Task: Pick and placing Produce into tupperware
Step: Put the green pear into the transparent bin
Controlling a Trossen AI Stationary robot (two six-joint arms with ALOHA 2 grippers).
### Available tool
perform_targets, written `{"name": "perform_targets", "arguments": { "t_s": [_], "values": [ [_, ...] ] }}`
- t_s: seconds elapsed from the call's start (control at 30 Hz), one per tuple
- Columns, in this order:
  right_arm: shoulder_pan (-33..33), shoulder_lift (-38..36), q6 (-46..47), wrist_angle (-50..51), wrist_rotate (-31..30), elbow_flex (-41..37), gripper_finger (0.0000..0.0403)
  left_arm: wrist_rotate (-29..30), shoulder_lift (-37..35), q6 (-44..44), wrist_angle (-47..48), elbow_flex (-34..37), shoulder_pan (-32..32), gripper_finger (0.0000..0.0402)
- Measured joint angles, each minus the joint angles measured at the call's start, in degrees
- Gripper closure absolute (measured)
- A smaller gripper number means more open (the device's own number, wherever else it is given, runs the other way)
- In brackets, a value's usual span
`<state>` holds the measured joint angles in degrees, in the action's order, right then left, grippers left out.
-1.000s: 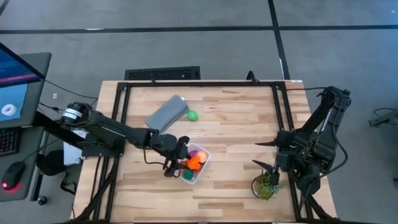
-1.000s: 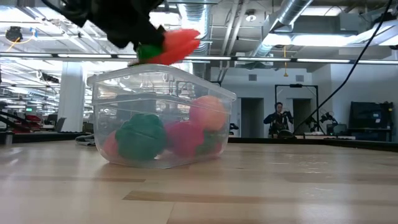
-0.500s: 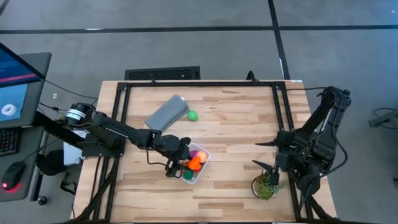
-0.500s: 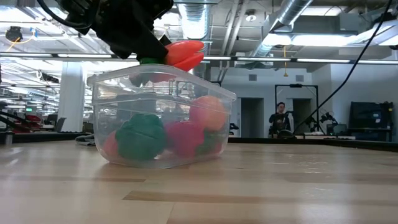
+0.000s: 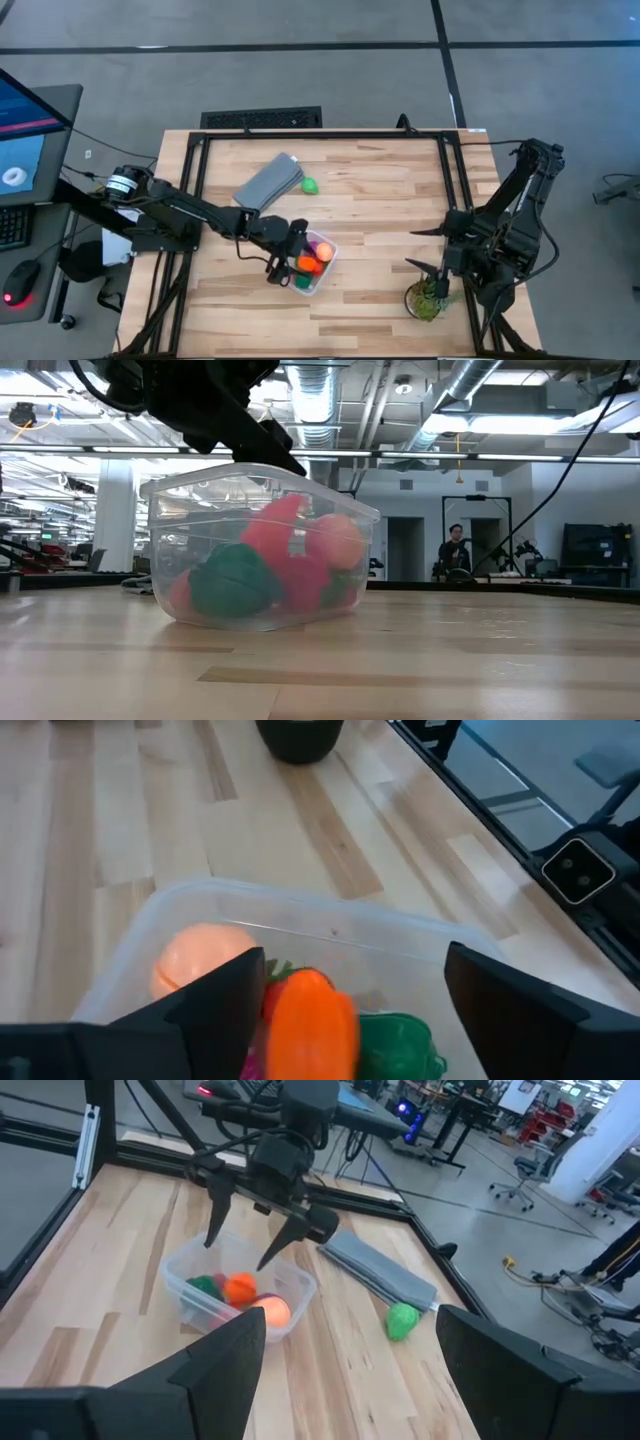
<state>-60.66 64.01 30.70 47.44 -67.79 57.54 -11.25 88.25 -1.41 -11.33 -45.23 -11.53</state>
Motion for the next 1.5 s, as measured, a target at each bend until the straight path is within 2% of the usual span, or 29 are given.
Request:
{"name": "perform_targets", "arguments": {
  "t_s": [0.27, 0.6, 0.97, 1.17, 1.37, 1.5],
  "values": [
    [-0.05, 0.0, 1.37, 0.11, 0.85, 0.0, 0.0086, 1.46, -2.6, -5.14, 3.18, 0.0, 4.73, 0.0086],
    [-0.07, 0.07, 3.45, -0.05, 1.75, -3.17, 0.0086, 13.32, -11.47, -15.71, 12.88, -0.02, 14.53, 0.0086],
    [0.04, 0.07, 3.87, -0.11, 1.75, -4.63, 0.0086, 11.17, -11.27, -26.81, 15.18, -0.02, 28.0, 0.0086],
    [0.04, 0.07, 3.82, 0.08, 1.69, -4.66, 0.0086, 7.01, -6.44, -29.79, 15.57, -0.07, 33.93, 0.0086],
    [0.04, 0.07, 3.53, 0.13, 1.33, -4.66, 0.0086, 7.98, 0.53, -33.9, 16.45, -0.74, 35.68, 0.0086],
    [0.04, 0.07, 3.36, 0.28, 1.09, -4.66, 0.0086, 9.46, 4.89, -36.28, 19.45, -4.9, 35.74, 0.0086]
  ]
}}
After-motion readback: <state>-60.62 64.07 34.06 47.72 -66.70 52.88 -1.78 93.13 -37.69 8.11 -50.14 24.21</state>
